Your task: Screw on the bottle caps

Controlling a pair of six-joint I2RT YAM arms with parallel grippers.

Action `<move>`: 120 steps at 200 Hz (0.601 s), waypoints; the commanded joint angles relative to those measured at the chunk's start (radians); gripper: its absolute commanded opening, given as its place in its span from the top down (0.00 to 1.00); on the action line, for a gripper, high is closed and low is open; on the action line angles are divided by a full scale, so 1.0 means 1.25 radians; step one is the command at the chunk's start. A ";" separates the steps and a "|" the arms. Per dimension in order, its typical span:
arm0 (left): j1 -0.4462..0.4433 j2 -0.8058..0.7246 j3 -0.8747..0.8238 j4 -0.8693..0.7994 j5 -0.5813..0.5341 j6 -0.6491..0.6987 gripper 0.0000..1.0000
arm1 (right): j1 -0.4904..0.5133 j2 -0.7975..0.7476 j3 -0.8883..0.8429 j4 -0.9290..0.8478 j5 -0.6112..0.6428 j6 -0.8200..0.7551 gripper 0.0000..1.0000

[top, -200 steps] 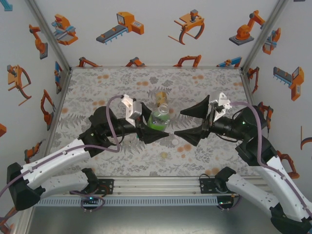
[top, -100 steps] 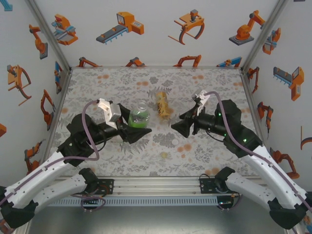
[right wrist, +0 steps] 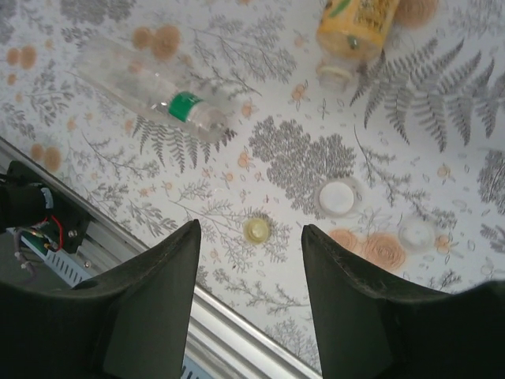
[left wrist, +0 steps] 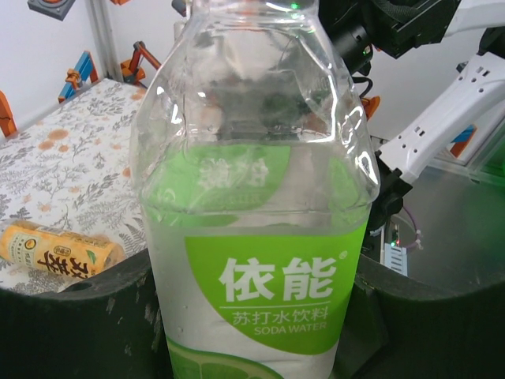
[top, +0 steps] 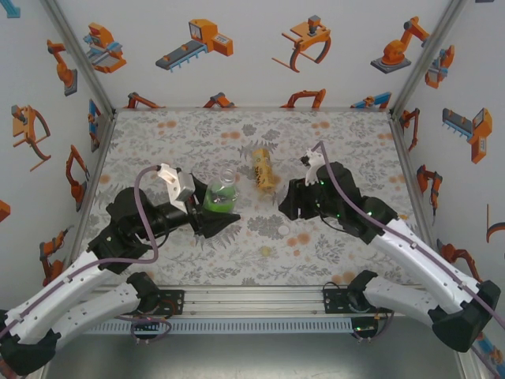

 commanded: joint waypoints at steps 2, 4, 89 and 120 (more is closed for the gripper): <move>0.005 -0.007 -0.013 0.004 0.004 -0.002 1.00 | 0.024 0.024 0.002 -0.043 0.049 0.095 0.49; 0.005 -0.007 -0.013 0.004 0.004 -0.002 1.00 | 0.027 0.027 0.003 -0.045 0.050 0.099 0.49; 0.005 -0.010 -0.017 -0.031 -0.045 -0.002 1.00 | 0.085 0.153 -0.031 -0.090 0.130 0.266 0.53; 0.005 -0.016 -0.023 -0.015 -0.057 -0.003 1.00 | 0.037 0.169 -0.054 -0.105 0.114 0.237 0.53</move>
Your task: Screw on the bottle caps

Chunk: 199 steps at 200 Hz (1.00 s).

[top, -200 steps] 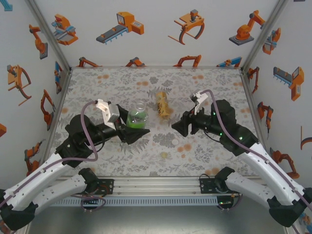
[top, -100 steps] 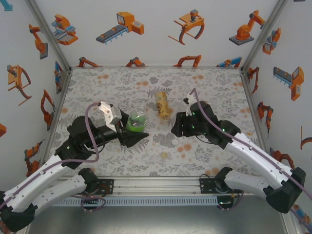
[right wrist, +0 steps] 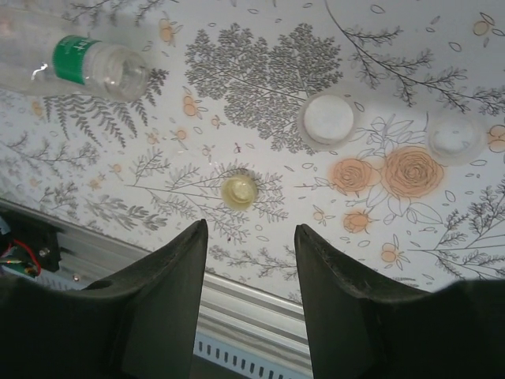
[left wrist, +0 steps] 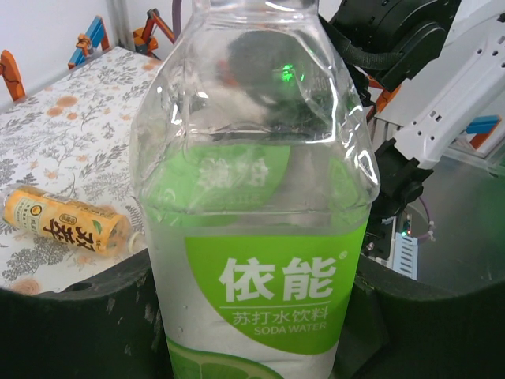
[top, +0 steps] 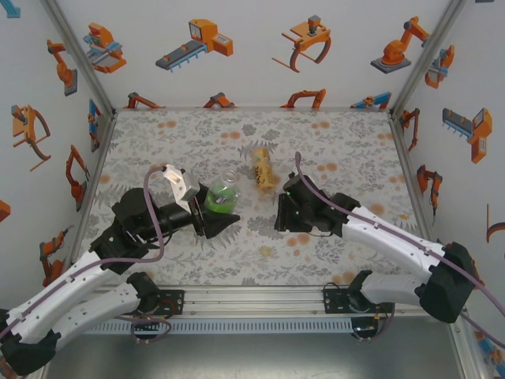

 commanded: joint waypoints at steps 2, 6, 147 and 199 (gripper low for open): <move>0.005 -0.014 -0.009 0.021 -0.018 -0.003 1.00 | -0.041 0.007 -0.022 -0.037 0.015 0.002 0.53; 0.005 -0.014 -0.010 0.023 -0.019 -0.003 1.00 | -0.051 0.010 -0.025 -0.040 0.011 -0.003 0.53; 0.005 0.040 0.004 0.058 -0.038 -0.036 1.00 | -0.257 0.085 -0.084 0.005 -0.012 -0.139 0.52; 0.005 0.006 -0.009 0.041 -0.090 -0.043 1.00 | -0.267 0.128 -0.092 0.044 -0.025 -0.145 0.53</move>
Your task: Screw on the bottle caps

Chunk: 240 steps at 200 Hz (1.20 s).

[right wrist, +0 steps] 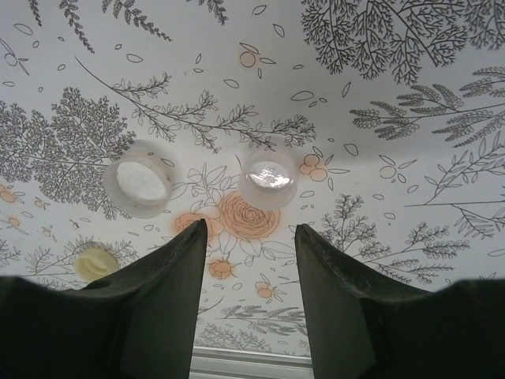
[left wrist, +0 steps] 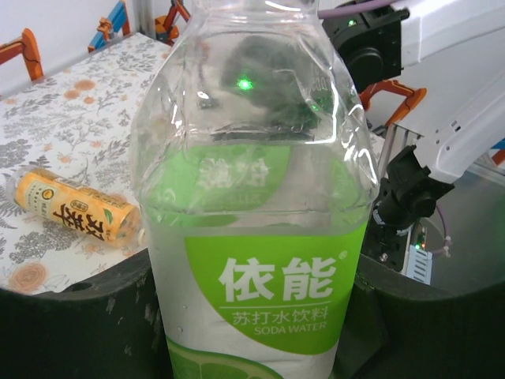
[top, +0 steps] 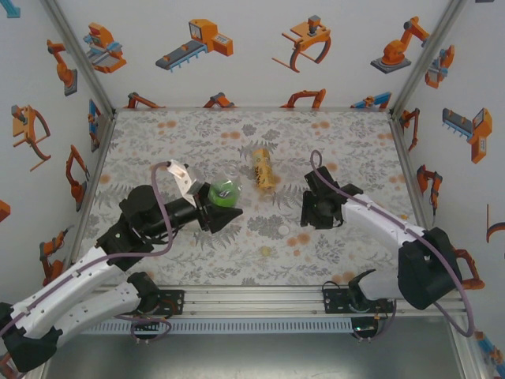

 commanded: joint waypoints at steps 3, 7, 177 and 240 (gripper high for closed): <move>0.005 -0.031 -0.006 0.013 -0.034 -0.018 1.00 | -0.011 0.019 -0.015 0.025 -0.013 -0.014 0.53; 0.005 -0.034 -0.008 0.013 -0.037 -0.019 1.00 | -0.012 0.022 -0.017 0.028 -0.014 -0.014 0.53; 0.005 -0.084 -0.037 0.005 -0.087 -0.028 1.00 | -0.017 0.064 -0.027 0.057 -0.018 -0.012 0.54; 0.005 -0.088 -0.037 -0.007 -0.092 -0.033 1.00 | -0.020 0.090 -0.041 0.064 -0.017 -0.007 0.54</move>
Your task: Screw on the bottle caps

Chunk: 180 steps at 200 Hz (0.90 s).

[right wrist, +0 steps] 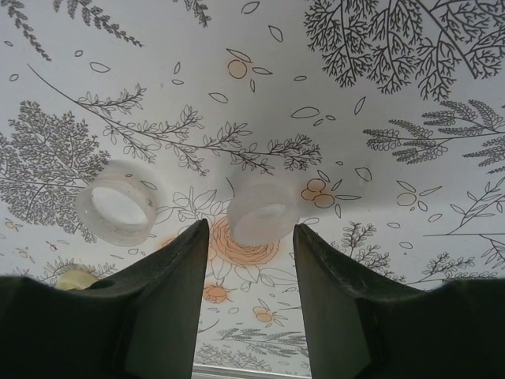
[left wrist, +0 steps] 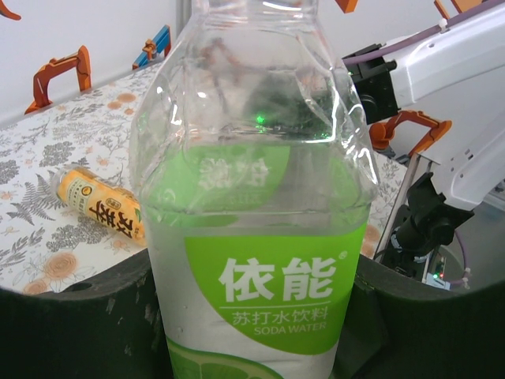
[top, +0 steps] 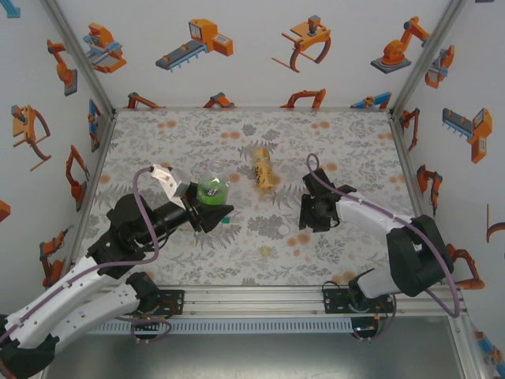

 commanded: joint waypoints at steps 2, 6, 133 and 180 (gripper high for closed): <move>0.005 -0.011 -0.010 0.001 -0.008 -0.016 1.00 | -0.007 0.011 -0.016 0.004 0.011 -0.005 0.54; 0.005 -0.011 -0.010 0.001 -0.008 -0.017 1.00 | -0.007 0.012 -0.018 0.006 0.010 -0.005 0.54; 0.005 -0.009 -0.004 -0.007 -0.005 -0.024 1.00 | -0.029 0.012 -0.020 0.013 -0.001 -0.005 0.59; 0.005 -0.009 -0.005 -0.008 -0.007 -0.028 1.00 | -0.030 -0.031 0.047 -0.057 0.029 -0.027 0.57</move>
